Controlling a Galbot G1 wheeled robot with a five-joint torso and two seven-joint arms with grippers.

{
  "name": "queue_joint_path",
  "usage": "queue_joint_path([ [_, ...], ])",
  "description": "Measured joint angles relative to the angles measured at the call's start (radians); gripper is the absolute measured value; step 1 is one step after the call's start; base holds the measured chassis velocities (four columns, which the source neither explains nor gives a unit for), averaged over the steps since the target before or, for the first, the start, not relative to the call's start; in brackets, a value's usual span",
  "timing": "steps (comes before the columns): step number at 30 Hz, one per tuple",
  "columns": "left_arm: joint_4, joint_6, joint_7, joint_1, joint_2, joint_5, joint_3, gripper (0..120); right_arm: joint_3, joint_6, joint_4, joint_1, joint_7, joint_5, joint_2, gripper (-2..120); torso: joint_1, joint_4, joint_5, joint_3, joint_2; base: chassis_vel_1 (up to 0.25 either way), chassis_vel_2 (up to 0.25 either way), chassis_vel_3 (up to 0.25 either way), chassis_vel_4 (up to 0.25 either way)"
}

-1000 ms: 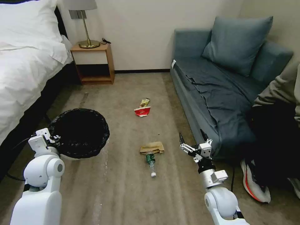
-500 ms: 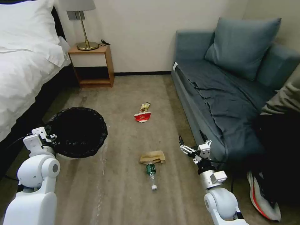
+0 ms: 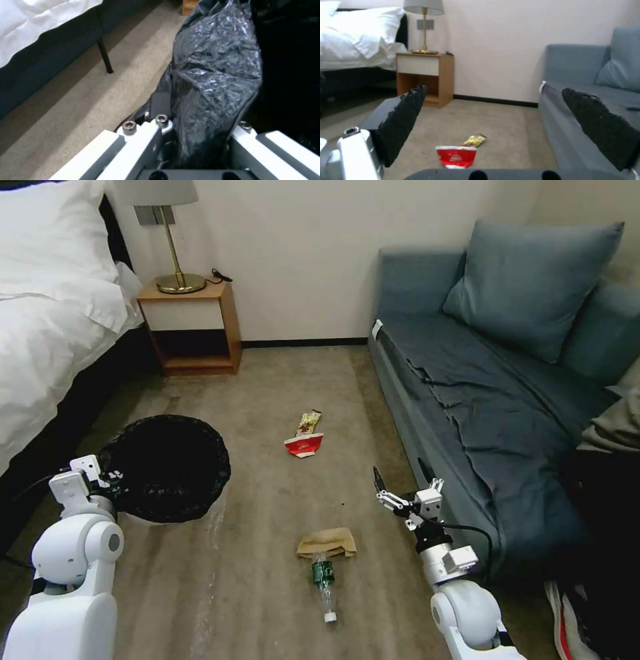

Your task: Pick up the trash bin, then pick up the garbage on the floor and place it into the trash bin.

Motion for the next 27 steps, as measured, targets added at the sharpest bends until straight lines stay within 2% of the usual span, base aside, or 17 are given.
queue_joint_path([
  [2,0.000,0.000,-0.001,0.002,0.001,0.001,0.001,2,-0.019,-0.013,0.003,0.000,0.021,0.010,-0.012,100,0.000,0.0000,0.0000,0.000,0.000,0.000,0.000,0.000,0.000],
  [6,0.000,-0.001,-0.002,0.013,0.001,0.010,0.012,2,-0.130,-0.108,0.021,0.016,0.132,0.080,-0.079,100,0.000,0.0002,0.0000,0.000,0.000,0.000,0.000,0.000,0.000],
  [7,0.000,-0.001,-0.002,0.013,0.001,0.010,0.012,2,-0.130,-0.108,0.021,0.016,0.132,0.080,-0.079,100,0.000,0.0002,0.0000,0.000,0.000,0.000,0.000,0.000,0.000],
  [8,0.002,-0.002,-0.002,0.016,-0.004,0.019,0.019,2,-0.183,-0.161,0.022,0.036,0.186,0.123,-0.112,100,0.000,0.0001,0.0001,0.000,0.000,0.000,0.000,0.000,0.000],
  [9,0.002,-0.002,-0.002,0.016,-0.004,0.019,0.019,2,-0.183,-0.161,0.022,0.036,0.186,0.123,-0.112,100,0.000,0.0001,0.0001,0.000,0.000,0.000,0.000,0.000,0.000],
  [11,0.010,-0.003,-0.001,0.019,-0.014,0.036,0.028,2,-0.263,-0.241,0.017,0.074,0.274,0.195,-0.160,100,0.000,0.0000,0.0000,0.000,0.000,0.000,0.000,0.000,0.000],
  [12,0.010,-0.003,-0.001,0.019,-0.014,0.036,0.028,2,-0.263,-0.241,0.017,0.074,0.274,0.195,-0.160,100,0.000,0.0000,0.0000,0.000,0.000,0.000,0.000,0.000,0.000],
  [14,0.018,-0.003,-0.001,0.019,-0.021,0.049,0.033,2,-0.323,-0.321,0.014,0.104,0.355,0.283,-0.185,100,0.000,0.0001,-0.0001,0.000,0.000,0.000,0.000,0.000,0.000],
  [15,0.018,-0.003,-0.001,0.019,-0.021,0.049,0.033,2,-0.323,-0.321,0.014,0.104,0.355,0.283,-0.185,100,0.000,0.0001,-0.0001,0.000,0.000,0.000,0.000,0.000,0.000],
  [16,0.024,-0.003,-0.002,0.019,-0.024,0.059,0.035,2,-0.361,-0.371,0.013,0.125,0.416,0.344,-0.195,100,0.000,0.0001,0.0000,0.000,0.000,0.000,0.000,0.000,0.000],
  [17,0.024,-0.003,-0.002,0.019,-0.024,0.059,0.035,2,-0.361,-0.371,0.013,0.125,0.416,0.344,-0.195,100,0.000,0.0001,0.0000,0.000,0.000,0.000,0.000,0.000,0.000],
  [19,0.038,-0.003,-0.005,0.013,-0.030,0.082,0.041,2,-0.435,-0.501,0.014,0.171,0.544,0.456,-0.220,100,0.000,0.0003,0.0000,0.000,0.000,0.000,0.000,0.000,0.000],
  [20,0.038,-0.003,-0.005,0.013,-0.030,0.082,0.041,2,-0.435,-0.501,0.014,0.171,0.544,0.456,-0.220,100,0.000,0.0003,0.0000,0.000,0.000,0.000,0.000,0.000,0.000],
  [23,0.059,-0.003,-0.007,0.003,-0.051,0.118,0.059,2,-0.557,-0.732,0.017,0.263,0.742,0.678,-0.283,100,0.000,0.0000,0.0001,0.000,0.000,0.000,0.000,0.000,0.000],
  [27,0.068,-0.003,-0.012,0.003,-0.069,0.130,0.067,2,-0.584,-0.802,0.006,0.291,0.767,0.745,-0.288,100,0.000,0.0002,0.0000,0.000,0.000,0.000,0.000,0.000,0.000],
])
